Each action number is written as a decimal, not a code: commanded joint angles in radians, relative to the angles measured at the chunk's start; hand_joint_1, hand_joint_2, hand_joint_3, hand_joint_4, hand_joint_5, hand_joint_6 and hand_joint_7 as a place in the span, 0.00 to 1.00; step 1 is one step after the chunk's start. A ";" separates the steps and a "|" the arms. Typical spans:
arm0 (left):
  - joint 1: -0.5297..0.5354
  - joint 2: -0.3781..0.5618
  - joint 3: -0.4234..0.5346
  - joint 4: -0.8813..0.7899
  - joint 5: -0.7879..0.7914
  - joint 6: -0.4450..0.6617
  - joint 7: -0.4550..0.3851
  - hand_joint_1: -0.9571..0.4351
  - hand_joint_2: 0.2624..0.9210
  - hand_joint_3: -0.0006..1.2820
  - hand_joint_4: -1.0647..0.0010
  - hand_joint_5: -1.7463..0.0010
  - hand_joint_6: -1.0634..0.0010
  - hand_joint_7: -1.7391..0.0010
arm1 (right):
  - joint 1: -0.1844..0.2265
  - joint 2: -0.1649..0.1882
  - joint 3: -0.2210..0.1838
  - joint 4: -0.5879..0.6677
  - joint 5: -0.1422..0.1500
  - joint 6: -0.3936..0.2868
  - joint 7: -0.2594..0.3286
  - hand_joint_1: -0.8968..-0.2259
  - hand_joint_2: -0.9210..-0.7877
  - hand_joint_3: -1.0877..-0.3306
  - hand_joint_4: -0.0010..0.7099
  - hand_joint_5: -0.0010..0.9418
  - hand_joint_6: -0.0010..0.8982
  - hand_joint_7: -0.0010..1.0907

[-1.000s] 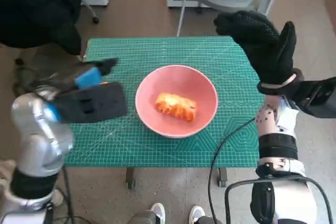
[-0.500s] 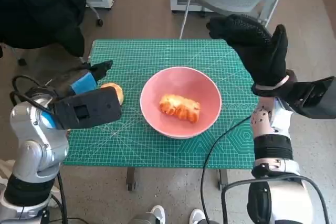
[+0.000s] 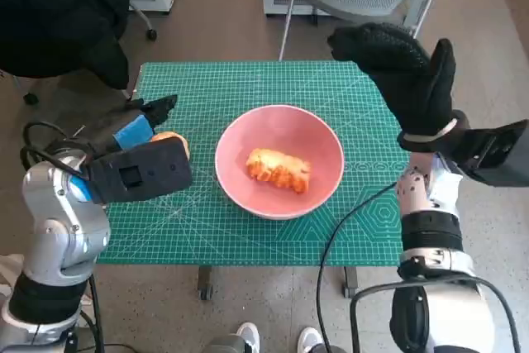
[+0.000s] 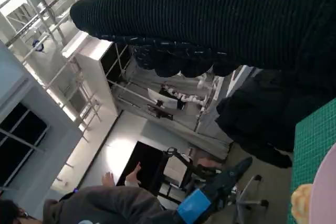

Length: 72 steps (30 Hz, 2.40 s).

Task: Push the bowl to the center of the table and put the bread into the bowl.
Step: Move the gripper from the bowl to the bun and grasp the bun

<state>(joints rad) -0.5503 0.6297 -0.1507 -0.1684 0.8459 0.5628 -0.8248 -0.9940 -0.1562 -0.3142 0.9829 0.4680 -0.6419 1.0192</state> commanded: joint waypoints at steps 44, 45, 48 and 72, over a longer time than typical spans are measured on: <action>0.144 -0.050 -0.030 0.295 0.091 -0.415 1.360 0.25 1.00 0.06 0.98 0.99 1.00 0.82 | -0.005 -0.006 -0.001 0.018 -0.002 0.014 0.016 0.24 0.00 0.32 0.48 0.00 0.37 0.00; 0.146 -0.048 -0.029 0.295 0.085 -0.415 1.358 0.25 1.00 0.06 0.98 0.99 1.00 0.82 | -0.005 -0.006 -0.001 0.017 -0.001 0.015 0.017 0.24 0.00 0.32 0.48 0.00 0.37 0.00; 0.151 -0.043 -0.028 0.297 0.071 -0.418 1.358 0.24 1.00 0.05 0.98 1.00 1.00 0.85 | -0.005 -0.006 -0.001 0.016 0.000 0.018 0.020 0.24 0.00 0.32 0.48 0.00 0.37 0.00; 0.273 -0.025 -0.002 0.001 -0.097 -0.171 0.615 0.25 0.79 0.00 1.00 1.00 1.00 0.96 | -0.004 -0.006 -0.008 0.016 0.001 0.024 0.030 0.24 0.00 0.32 0.48 0.00 0.36 0.00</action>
<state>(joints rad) -0.2864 0.5917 -0.1485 -0.1390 0.7640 0.3488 -0.1154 -1.0053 -0.1559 -0.3189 0.9872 0.4693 -0.6261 1.0428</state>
